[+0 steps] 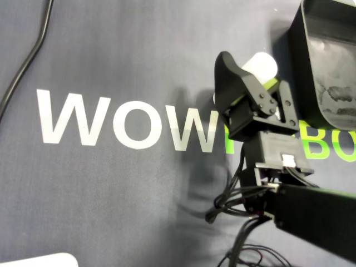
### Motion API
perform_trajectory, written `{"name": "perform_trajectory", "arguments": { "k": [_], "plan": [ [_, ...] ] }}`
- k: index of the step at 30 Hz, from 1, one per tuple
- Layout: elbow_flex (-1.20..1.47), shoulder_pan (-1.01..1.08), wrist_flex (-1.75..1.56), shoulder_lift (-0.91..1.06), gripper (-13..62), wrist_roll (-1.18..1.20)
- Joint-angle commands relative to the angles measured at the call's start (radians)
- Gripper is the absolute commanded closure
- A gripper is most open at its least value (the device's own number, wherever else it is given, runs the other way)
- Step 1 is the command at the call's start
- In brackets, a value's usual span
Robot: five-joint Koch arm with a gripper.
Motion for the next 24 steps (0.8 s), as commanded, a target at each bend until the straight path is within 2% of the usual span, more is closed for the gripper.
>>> {"name": "perform_trajectory", "arguments": {
  "k": [1, 6, 9, 12, 17, 21, 24],
  "plan": [
    [-0.032, -0.011, -0.072, 0.003, 24.8, 0.000],
    [-0.049, -0.025, -0.072, -0.006, 29.5, 0.015],
    [-0.063, -0.026, -0.072, -0.018, 29.6, 0.021],
    [-0.064, -0.026, -0.072, -0.023, 36.4, 0.032],
    [-0.066, -0.026, -0.072, -0.028, 38.1, 0.038],
    [-0.066, -0.034, -0.080, -0.029, 45.8, 0.064],
    [-0.069, -0.043, -0.086, -0.031, 46.7, 0.077]
  ]
}}
